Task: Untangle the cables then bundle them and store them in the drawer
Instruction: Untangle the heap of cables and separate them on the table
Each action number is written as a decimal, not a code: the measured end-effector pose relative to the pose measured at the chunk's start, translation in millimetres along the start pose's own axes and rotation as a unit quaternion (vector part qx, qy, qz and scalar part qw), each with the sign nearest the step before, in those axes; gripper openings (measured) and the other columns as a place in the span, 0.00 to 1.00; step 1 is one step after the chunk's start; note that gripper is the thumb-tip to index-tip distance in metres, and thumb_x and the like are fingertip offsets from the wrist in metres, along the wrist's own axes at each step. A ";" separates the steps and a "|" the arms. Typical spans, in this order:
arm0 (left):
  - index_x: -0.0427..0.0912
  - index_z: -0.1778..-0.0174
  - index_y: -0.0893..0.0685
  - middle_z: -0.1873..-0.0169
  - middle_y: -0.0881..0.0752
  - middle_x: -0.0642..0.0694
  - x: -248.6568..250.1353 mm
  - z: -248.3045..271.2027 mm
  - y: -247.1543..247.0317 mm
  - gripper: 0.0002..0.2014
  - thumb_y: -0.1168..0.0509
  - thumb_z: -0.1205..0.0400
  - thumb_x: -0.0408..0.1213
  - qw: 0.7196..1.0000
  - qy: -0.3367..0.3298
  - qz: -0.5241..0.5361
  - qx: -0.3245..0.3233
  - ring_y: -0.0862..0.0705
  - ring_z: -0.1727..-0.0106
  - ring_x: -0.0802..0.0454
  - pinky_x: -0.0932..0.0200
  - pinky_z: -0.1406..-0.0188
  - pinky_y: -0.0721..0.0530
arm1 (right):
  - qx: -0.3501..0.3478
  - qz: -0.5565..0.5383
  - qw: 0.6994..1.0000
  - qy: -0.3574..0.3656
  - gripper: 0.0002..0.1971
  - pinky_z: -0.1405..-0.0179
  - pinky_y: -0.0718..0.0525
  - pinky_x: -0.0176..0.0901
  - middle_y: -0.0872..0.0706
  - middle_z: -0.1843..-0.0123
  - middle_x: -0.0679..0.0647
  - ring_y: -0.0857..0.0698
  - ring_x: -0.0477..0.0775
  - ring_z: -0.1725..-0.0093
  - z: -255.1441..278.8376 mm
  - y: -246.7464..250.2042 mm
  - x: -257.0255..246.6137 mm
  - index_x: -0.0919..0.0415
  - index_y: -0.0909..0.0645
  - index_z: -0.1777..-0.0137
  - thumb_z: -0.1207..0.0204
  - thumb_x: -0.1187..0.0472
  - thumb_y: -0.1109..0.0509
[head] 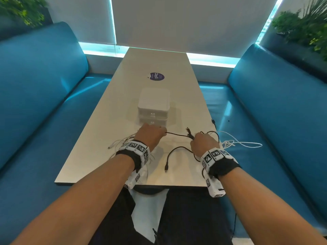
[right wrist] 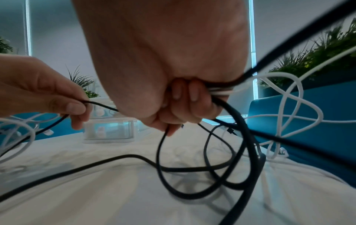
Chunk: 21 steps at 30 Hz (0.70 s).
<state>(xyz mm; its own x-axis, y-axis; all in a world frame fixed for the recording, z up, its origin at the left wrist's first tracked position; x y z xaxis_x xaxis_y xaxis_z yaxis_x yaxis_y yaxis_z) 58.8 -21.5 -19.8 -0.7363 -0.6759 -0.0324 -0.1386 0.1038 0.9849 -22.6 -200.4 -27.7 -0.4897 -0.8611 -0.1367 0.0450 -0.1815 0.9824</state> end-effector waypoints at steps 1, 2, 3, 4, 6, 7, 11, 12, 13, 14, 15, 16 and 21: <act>0.48 0.36 0.18 0.45 0.12 0.47 1.8 -0.5 -3.4 0.11 0.44 0.08 0.39 1.000 0.006 0.010 -0.009 0.15 0.47 0.42 0.54 0.51 0.30 | 0.003 -0.002 1.000 -0.004 0.12 0.49 0.21 0.50 0.15 0.40 0.59 0.15 0.62 0.41 0.8 1.8 1.2 0.60 0.20 0.41 0.18 0.59 0.41; 0.49 0.35 0.19 0.46 0.12 0.47 2.7 -0.5 -7.0 0.10 0.44 0.08 0.39 1.000 0.012 0.017 -0.014 0.14 0.48 0.42 0.55 0.55 0.30 | 0.010 -0.012 1.000 -0.009 0.12 0.47 0.20 0.51 0.16 0.40 0.60 0.15 0.63 0.41 1.2 3.5 2.0 0.61 0.21 0.40 0.18 0.61 0.41; 0.50 0.35 0.20 0.46 0.13 0.46 3.0 0.0 -10.7 0.11 0.44 0.09 0.38 0.999 0.017 0.023 -0.018 0.14 0.49 0.42 0.55 0.57 0.30 | 0.019 -0.032 0.999 -0.012 0.12 0.46 0.19 0.52 0.16 0.40 0.61 0.15 0.64 0.40 1.5 4.9 2.1 0.62 0.22 0.39 0.17 0.62 0.42; 0.51 0.34 0.20 0.46 0.13 0.46 3.8 0.5 -14.1 0.12 0.43 0.09 0.38 0.999 0.017 0.026 -0.023 0.14 0.50 0.42 0.55 0.58 0.29 | 0.030 -0.057 0.998 -0.013 0.12 0.46 0.19 0.52 0.16 0.40 0.63 0.15 0.66 0.41 1.1 5.8 1.1 0.63 0.23 0.38 0.17 0.63 0.43; 0.52 0.33 0.19 0.46 0.14 0.46 7.2 0.9 -19.9 0.13 0.43 0.09 0.37 0.999 0.007 0.016 -0.038 0.14 0.51 0.42 0.55 0.58 0.28 | 0.047 -0.096 0.994 0.007 0.12 0.47 0.19 0.54 0.15 0.42 0.66 0.15 0.69 0.42 0.7 5.8 -6.6 0.63 0.25 0.38 0.17 0.62 0.44; 0.51 0.33 0.19 0.47 0.14 0.45 9.6 1.3 -21.0 0.12 0.43 0.09 0.38 0.999 0.004 0.012 -0.047 0.14 0.51 0.41 0.55 0.59 0.28 | 0.051 -0.108 0.992 0.028 0.12 0.49 0.19 0.54 0.15 0.43 0.67 0.15 0.70 0.44 1.1 5.0 -13.1 0.63 0.26 0.39 0.17 0.60 0.44; 0.48 0.32 0.19 0.50 0.16 0.43 17.5 -1.0 -20.0 0.12 0.43 0.09 0.39 0.998 -0.001 0.030 -0.060 0.15 0.51 0.41 0.52 0.60 0.25 | 0.028 -0.148 0.977 0.149 0.12 0.55 0.18 0.51 0.12 0.48 0.64 0.14 0.67 0.50 10.2 -1.2 -51.2 0.61 0.23 0.39 0.15 0.57 0.44; 0.49 0.32 0.20 0.51 0.17 0.43 18.0 -1.3 -18.8 0.13 0.43 0.09 0.37 0.997 -0.004 0.038 -0.060 0.15 0.52 0.41 0.52 0.60 0.24 | 0.009 -0.159 0.973 0.169 0.13 0.53 0.19 0.50 0.12 0.46 0.63 0.14 0.66 0.48 12.2 -4.3 -59.0 0.61 0.22 0.38 0.14 0.57 0.43; 0.49 0.32 0.20 0.53 0.18 0.44 17.3 -1.3 -18.0 0.13 0.43 0.10 0.36 0.997 -0.007 0.048 -0.058 0.16 0.53 0.42 0.52 0.61 0.25 | -0.007 -0.173 0.969 0.176 0.13 0.52 0.20 0.50 0.12 0.44 0.63 0.14 0.66 0.46 13.0 -7.2 -64.1 0.60 0.21 0.37 0.14 0.58 0.43; 0.48 0.32 0.20 0.54 0.19 0.44 15.9 -0.9 -16.8 0.13 0.44 0.10 0.35 0.997 -0.008 0.056 -0.057 0.17 0.54 0.42 0.53 0.61 0.26 | -0.019 -0.189 0.967 0.172 0.13 0.52 0.20 0.49 0.12 0.43 0.61 0.14 0.65 0.45 12.3 -9.6 -66.1 0.60 0.21 0.35 0.14 0.58 0.42; 0.47 0.34 0.20 0.54 0.19 0.44 13.9 0.2 -15.7 0.12 0.44 0.10 0.36 0.997 -0.005 0.063 -0.055 0.17 0.54 0.43 0.53 0.61 0.27 | -0.026 -0.200 0.966 0.163 0.13 0.53 0.21 0.48 0.12 0.43 0.60 0.14 0.64 0.45 10.9 -11.5 -66.3 0.58 0.20 0.35 0.14 0.57 0.41; 0.46 0.35 0.20 0.54 0.19 0.44 11.8 2.0 -14.9 0.11 0.44 0.09 0.37 0.996 0.000 0.064 -0.056 0.17 0.54 0.42 0.53 0.60 0.27 | -0.029 -0.202 0.966 0.155 0.13 0.54 0.21 0.47 0.12 0.44 0.60 0.14 0.63 0.46 9.4 -12.9 -65.5 0.57 0.20 0.35 0.14 0.55 0.40; 0.45 0.33 0.20 0.43 0.16 0.43 -7.3 11.3 -17.2 0.12 0.45 0.08 0.39 0.994 0.026 0.034 -0.105 0.16 0.44 0.40 0.49 0.48 0.22 | -0.007 -0.115 0.987 0.111 0.12 0.53 0.16 0.51 0.13 0.47 0.61 0.14 0.65 0.49 -3.9 -11.7 -39.2 0.55 0.20 0.37 0.14 0.54 0.40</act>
<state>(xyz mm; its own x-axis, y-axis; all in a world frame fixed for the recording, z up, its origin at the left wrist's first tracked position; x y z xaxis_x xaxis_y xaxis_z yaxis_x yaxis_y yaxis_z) 59.0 -10.1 -38.4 -0.7035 -0.7097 0.0384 0.0550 -0.0005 0.9985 -0.5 -166.4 -34.3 -0.2852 -0.8787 -0.3829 -0.0322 -0.3905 0.9201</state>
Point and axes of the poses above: each hand's wrist, its own z-axis away from the middle knuckle, its own y-axis out of the back of the hand, x = y × z, the point moved 6 cm from there along -z, towards the middle knuckle
